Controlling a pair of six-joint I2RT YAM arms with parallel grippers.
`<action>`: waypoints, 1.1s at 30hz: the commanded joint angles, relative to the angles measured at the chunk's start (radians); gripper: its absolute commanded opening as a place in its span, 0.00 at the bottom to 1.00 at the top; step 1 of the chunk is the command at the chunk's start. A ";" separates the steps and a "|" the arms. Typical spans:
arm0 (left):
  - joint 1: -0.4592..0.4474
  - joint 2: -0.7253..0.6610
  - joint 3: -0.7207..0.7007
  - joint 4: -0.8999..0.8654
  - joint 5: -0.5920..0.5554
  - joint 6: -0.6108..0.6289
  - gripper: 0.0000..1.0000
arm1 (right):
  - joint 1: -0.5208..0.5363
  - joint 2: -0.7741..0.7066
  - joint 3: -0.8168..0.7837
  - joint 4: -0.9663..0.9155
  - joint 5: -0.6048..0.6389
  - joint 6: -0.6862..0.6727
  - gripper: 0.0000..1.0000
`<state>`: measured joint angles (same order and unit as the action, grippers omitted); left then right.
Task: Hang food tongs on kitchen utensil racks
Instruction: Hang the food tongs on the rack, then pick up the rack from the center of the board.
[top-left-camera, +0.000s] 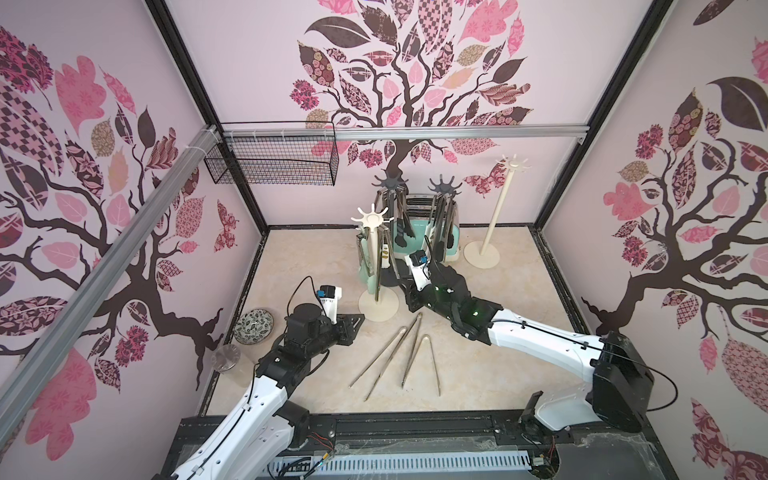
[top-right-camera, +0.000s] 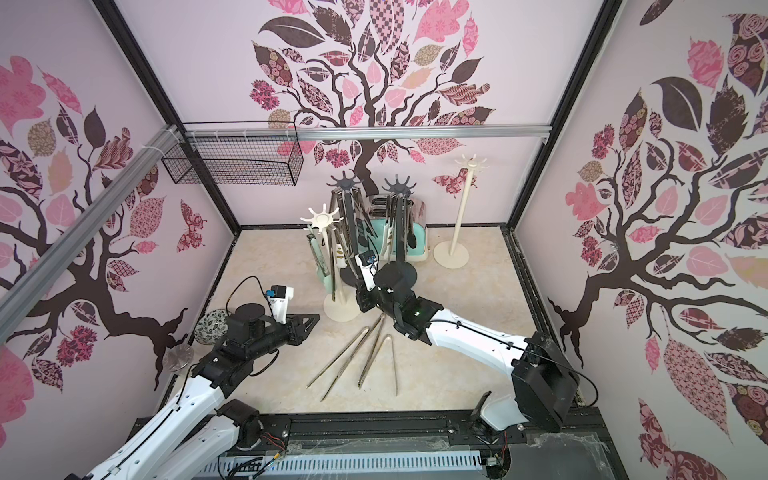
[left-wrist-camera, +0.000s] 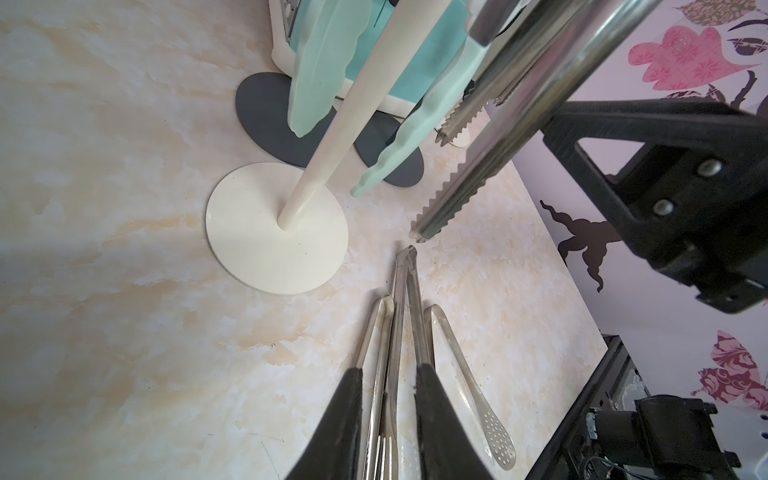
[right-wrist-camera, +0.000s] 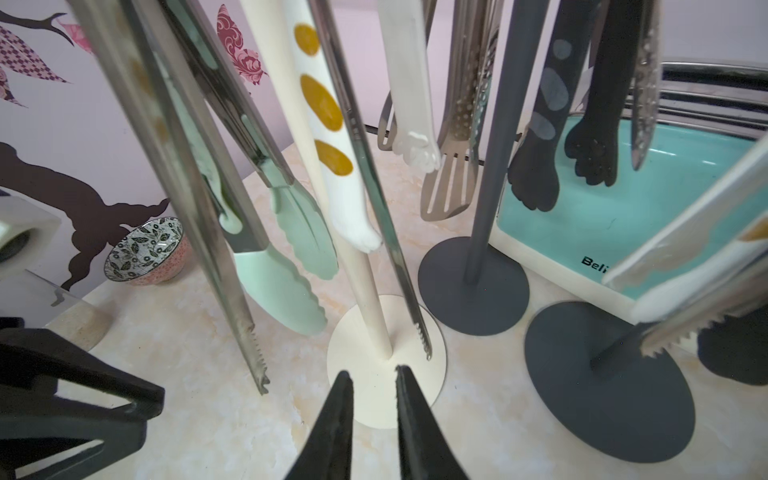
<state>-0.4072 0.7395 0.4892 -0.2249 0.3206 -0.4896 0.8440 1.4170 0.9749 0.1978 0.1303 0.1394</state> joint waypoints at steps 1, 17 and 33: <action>0.003 0.001 -0.014 0.019 0.007 0.020 0.25 | -0.005 -0.048 -0.025 0.000 0.041 0.014 0.23; 0.001 -0.010 -0.077 0.109 0.012 0.047 0.27 | -0.521 -0.202 -0.250 0.049 -0.143 0.085 0.35; -0.001 -0.009 -0.098 0.184 0.019 0.076 0.31 | -0.821 0.209 -0.031 0.542 -0.151 -0.125 0.57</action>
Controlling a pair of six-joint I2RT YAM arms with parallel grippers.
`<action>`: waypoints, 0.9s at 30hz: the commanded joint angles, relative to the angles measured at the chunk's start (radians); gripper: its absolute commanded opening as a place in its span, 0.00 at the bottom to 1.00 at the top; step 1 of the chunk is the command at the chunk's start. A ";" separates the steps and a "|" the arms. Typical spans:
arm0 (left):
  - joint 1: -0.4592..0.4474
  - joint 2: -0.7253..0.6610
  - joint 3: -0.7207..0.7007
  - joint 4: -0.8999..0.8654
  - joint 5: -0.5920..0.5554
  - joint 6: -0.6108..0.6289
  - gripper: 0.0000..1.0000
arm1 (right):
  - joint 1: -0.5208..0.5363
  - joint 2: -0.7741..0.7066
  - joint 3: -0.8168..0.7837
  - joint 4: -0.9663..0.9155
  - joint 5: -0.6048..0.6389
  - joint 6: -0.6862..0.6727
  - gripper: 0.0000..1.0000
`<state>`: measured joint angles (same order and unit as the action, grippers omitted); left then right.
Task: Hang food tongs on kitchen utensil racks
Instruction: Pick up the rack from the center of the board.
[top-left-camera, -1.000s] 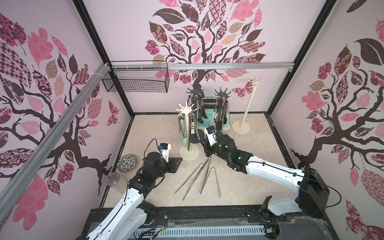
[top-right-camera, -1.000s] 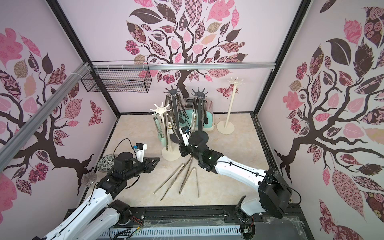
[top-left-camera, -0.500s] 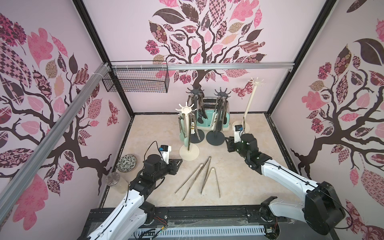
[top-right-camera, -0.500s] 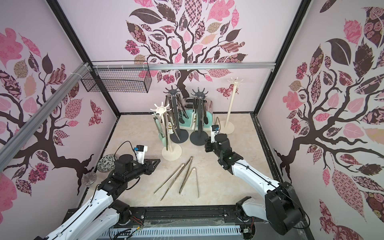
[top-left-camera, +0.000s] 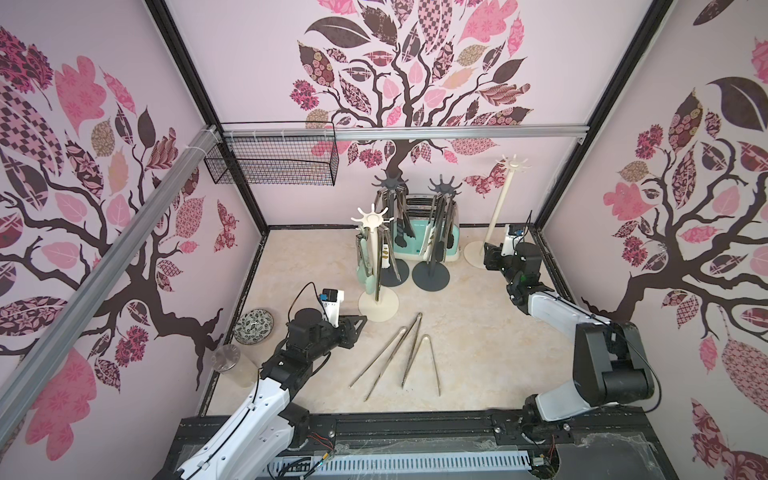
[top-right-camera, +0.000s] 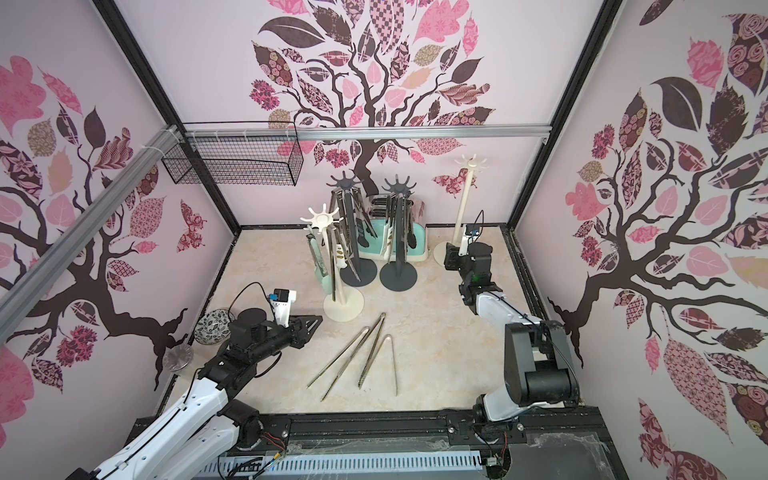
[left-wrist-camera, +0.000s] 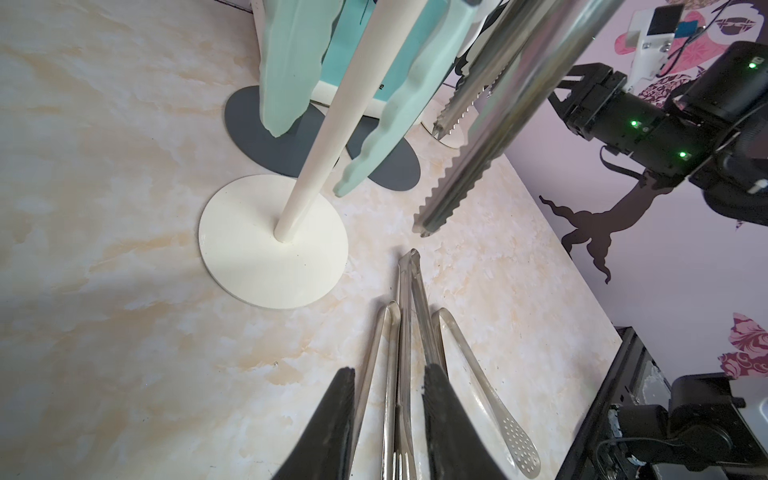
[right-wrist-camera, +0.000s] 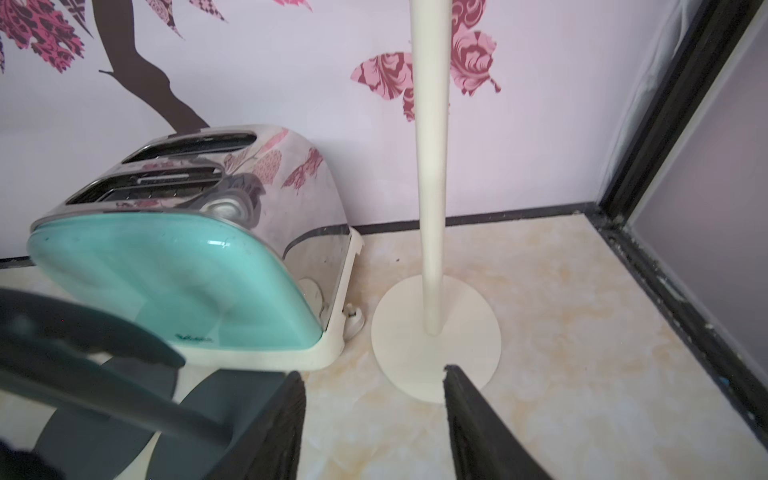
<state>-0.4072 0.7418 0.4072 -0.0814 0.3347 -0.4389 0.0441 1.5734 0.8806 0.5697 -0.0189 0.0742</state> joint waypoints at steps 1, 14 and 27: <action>0.000 -0.012 -0.016 0.040 0.003 0.026 0.31 | -0.024 0.085 0.092 0.192 -0.003 -0.075 0.57; -0.003 -0.004 -0.022 0.054 -0.034 0.048 0.32 | -0.066 0.341 0.332 0.329 -0.053 -0.105 0.58; -0.006 0.054 -0.009 0.083 -0.043 0.057 0.31 | -0.078 0.504 0.514 0.320 -0.100 -0.063 0.57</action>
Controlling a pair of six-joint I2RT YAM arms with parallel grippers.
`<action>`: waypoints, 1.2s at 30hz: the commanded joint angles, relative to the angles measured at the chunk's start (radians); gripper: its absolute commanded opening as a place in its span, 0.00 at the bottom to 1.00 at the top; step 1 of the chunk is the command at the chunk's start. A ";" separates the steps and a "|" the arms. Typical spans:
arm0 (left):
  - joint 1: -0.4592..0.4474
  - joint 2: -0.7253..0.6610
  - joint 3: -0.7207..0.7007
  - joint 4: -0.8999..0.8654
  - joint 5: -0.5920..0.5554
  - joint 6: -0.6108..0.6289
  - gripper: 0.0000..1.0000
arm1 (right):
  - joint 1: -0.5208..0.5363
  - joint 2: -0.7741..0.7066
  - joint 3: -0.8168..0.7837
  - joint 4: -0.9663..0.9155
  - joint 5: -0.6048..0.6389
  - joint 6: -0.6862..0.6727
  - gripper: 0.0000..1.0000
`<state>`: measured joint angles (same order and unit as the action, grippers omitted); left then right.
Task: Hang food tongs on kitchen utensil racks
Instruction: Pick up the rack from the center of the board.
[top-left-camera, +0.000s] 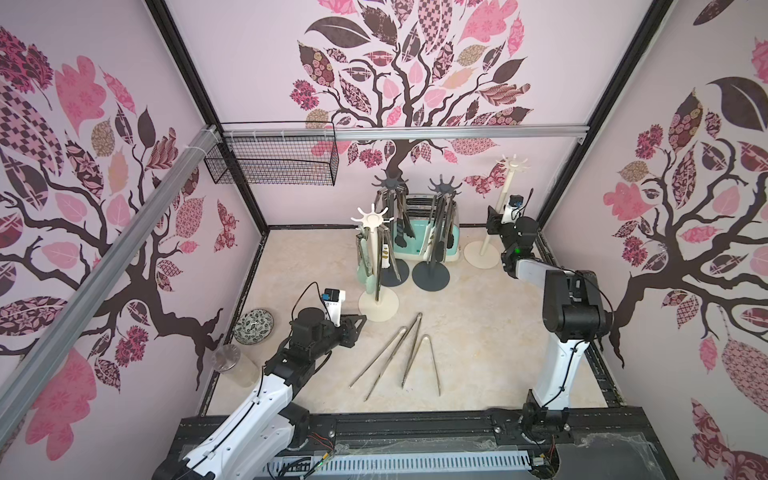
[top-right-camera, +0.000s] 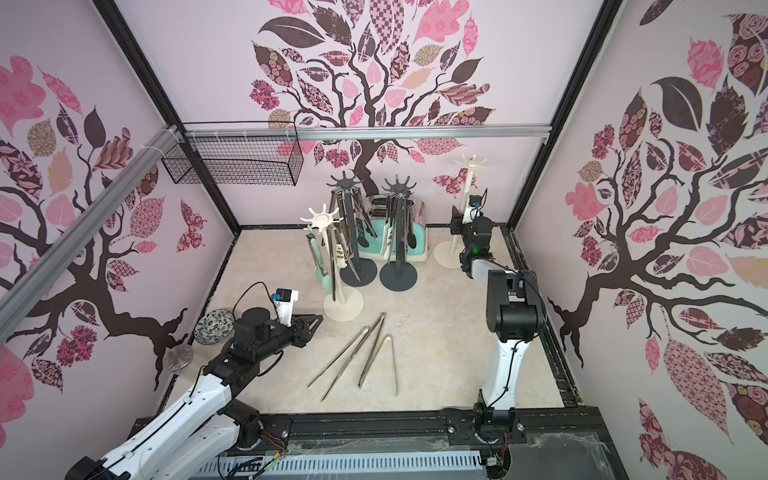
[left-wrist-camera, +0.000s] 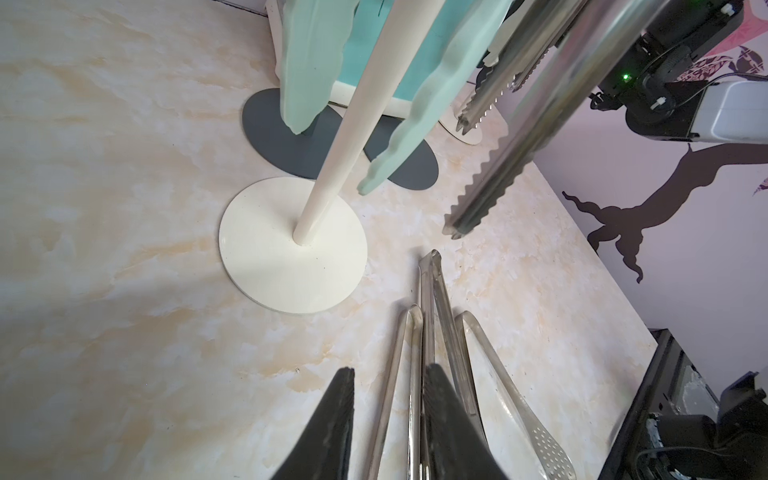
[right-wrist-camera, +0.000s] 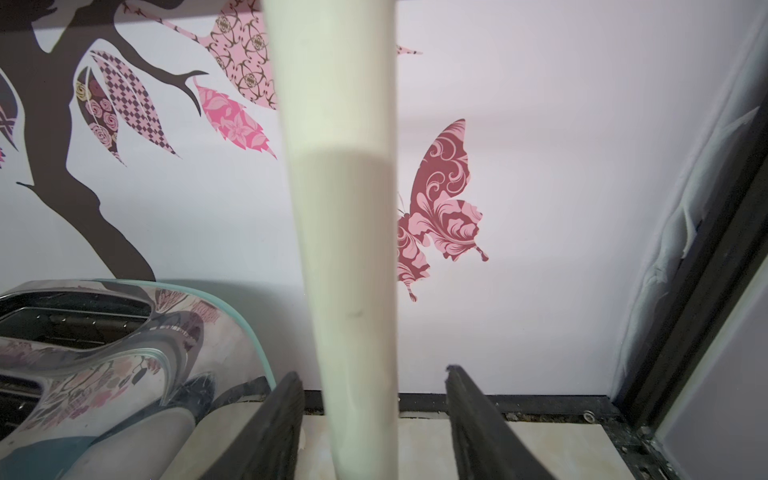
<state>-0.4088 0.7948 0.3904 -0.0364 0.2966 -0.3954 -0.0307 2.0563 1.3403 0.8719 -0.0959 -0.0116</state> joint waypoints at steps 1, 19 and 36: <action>-0.005 0.002 0.007 0.039 -0.005 0.015 0.31 | -0.004 0.030 0.068 0.015 -0.024 0.024 0.57; -0.012 0.035 0.003 0.073 -0.005 0.024 0.31 | -0.005 0.097 0.146 -0.036 -0.058 0.014 0.23; -0.038 0.013 -0.018 0.075 -0.018 0.023 0.31 | -0.003 -0.039 0.009 -0.007 -0.094 -0.023 0.00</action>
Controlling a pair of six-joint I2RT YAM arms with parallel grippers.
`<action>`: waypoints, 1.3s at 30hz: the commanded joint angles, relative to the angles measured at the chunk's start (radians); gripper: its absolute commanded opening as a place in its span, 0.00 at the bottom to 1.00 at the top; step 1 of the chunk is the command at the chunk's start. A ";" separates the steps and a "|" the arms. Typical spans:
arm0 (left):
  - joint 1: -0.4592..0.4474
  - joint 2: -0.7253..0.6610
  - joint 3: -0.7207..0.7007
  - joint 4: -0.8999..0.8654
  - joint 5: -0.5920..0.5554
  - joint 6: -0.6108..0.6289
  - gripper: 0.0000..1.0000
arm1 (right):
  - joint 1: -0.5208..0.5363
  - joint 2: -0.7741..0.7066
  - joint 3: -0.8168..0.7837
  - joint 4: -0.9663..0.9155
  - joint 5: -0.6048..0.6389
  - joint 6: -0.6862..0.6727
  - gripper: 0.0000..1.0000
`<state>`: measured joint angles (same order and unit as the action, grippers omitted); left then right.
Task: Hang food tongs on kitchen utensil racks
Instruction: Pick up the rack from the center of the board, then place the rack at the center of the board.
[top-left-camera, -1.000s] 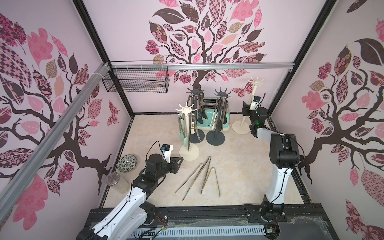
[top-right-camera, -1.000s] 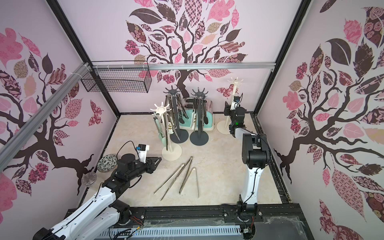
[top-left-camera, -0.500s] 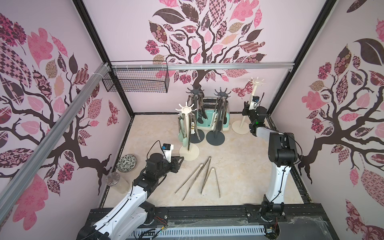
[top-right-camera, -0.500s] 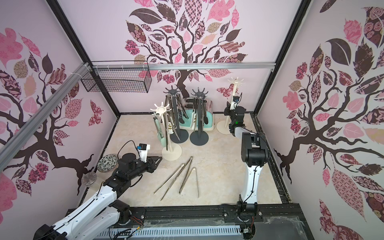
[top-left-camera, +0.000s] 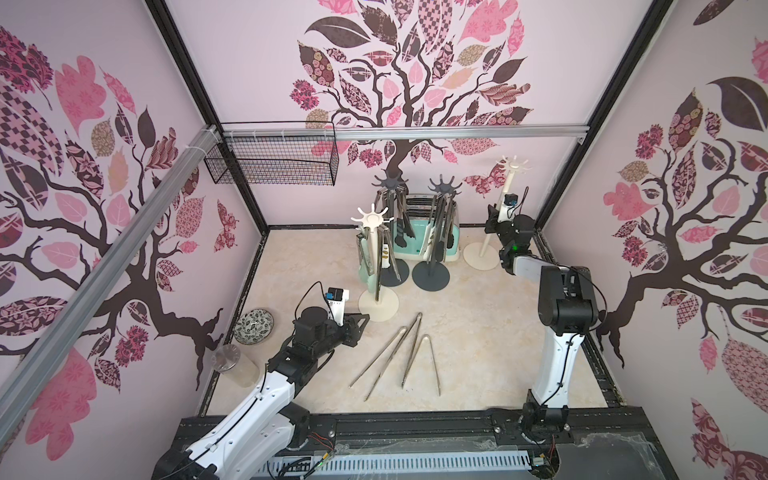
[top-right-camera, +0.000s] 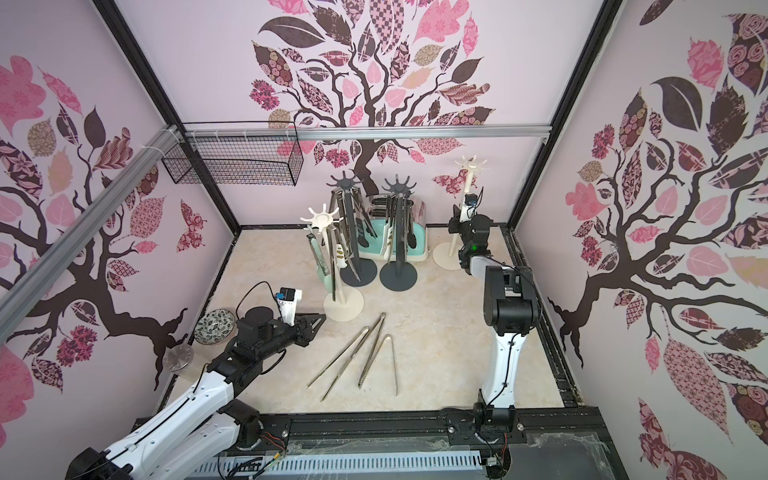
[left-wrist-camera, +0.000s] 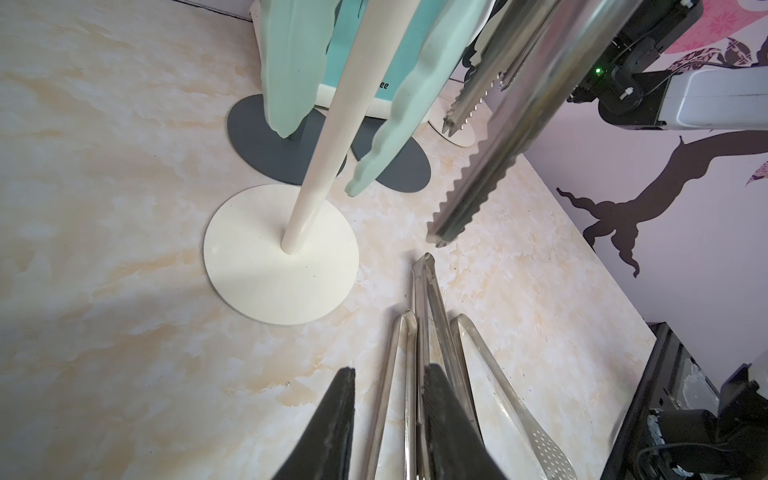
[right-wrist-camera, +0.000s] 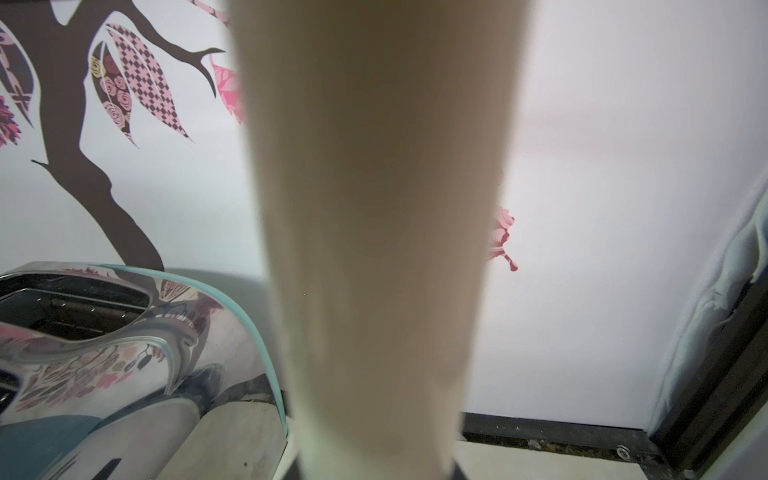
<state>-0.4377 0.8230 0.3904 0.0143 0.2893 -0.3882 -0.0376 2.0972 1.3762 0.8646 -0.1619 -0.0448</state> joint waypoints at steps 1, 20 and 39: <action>-0.012 -0.016 -0.018 0.023 -0.015 0.014 0.31 | 0.002 -0.099 -0.043 0.003 -0.033 0.009 0.00; -0.072 -0.007 -0.011 -0.017 -0.059 -0.001 0.30 | 0.110 -0.580 -0.499 0.044 0.006 -0.041 0.00; -0.082 -0.013 -0.028 -0.038 -0.052 -0.004 0.30 | 0.423 -0.829 -0.748 0.044 0.149 -0.033 0.00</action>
<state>-0.5163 0.8181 0.3756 -0.0296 0.2398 -0.3923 0.3401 1.3083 0.6117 0.7837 -0.0555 -0.0780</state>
